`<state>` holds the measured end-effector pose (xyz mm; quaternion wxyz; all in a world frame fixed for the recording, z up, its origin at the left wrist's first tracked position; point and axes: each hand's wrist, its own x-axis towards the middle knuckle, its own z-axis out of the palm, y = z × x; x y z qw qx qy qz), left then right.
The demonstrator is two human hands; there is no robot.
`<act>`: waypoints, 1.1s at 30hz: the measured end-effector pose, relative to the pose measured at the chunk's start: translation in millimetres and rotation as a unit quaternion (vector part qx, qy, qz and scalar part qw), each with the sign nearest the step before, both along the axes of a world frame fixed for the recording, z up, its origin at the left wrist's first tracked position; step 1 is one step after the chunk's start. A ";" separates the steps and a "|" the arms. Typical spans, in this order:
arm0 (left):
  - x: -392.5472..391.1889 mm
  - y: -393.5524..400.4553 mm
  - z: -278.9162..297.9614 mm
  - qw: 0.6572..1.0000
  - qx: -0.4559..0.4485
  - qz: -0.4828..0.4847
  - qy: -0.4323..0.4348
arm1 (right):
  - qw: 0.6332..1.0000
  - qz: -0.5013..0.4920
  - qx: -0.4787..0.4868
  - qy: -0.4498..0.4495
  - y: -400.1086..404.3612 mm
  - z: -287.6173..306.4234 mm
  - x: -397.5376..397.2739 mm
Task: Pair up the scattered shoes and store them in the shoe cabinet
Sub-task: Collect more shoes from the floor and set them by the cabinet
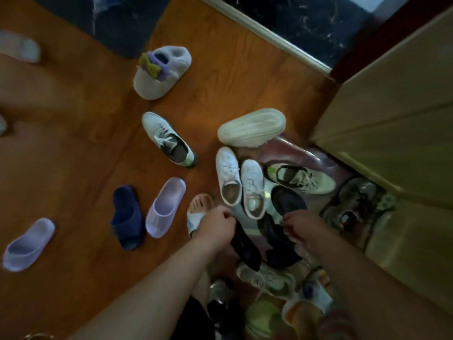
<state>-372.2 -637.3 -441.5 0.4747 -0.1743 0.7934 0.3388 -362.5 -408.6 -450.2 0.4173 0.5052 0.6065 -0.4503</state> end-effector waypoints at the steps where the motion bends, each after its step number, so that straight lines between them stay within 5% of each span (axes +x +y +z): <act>1: -17.3 -24.0 -15.6 1.000 -0.019 -0.008 0.012 | 0.999 0.037 -0.003 0.004 -25.1 -16.6 -19.2; 6: -83.1 -111.9 -85.6 0.990 -0.136 -0.037 0.012 | 0.997 0.009 -0.057 0.051 -141.5 -66.9 -96.7; 10: -110.8 -135.4 -149.4 0.991 -0.115 -0.063 -0.004 | 0.992 0.034 -0.087 0.080 -187.2 -101.8 -118.3; 15: -133.9 -132.9 -227.6 0.986 -0.105 -0.128 -0.015 | 0.988 0.092 -0.092 0.087 -178.5 -158.2 -103.8; 18: -144.2 -133.9 -267.1 0.986 -0.091 -0.131 -0.047 | 0.999 0.022 -0.016 0.043 -144.9 -192.2 -74.7; 24: -140.9 -129.0 -259.3 0.988 -0.111 -0.099 0.029 | 0.999 0.014 -0.013 -0.029 -105.0 -196.1 -17.3; 29: -143.2 -132.1 -236.3 0.977 -0.081 -0.192 -0.048 | 1.000 -0.005 0.020 0.007 -76.0 -201.8 -67.0; 33: -150.0 -127.5 -238.7 0.962 -0.151 -0.227 0.009 | 0.979 -0.176 0.020 0.099 -46.8 -241.3 -145.9</act>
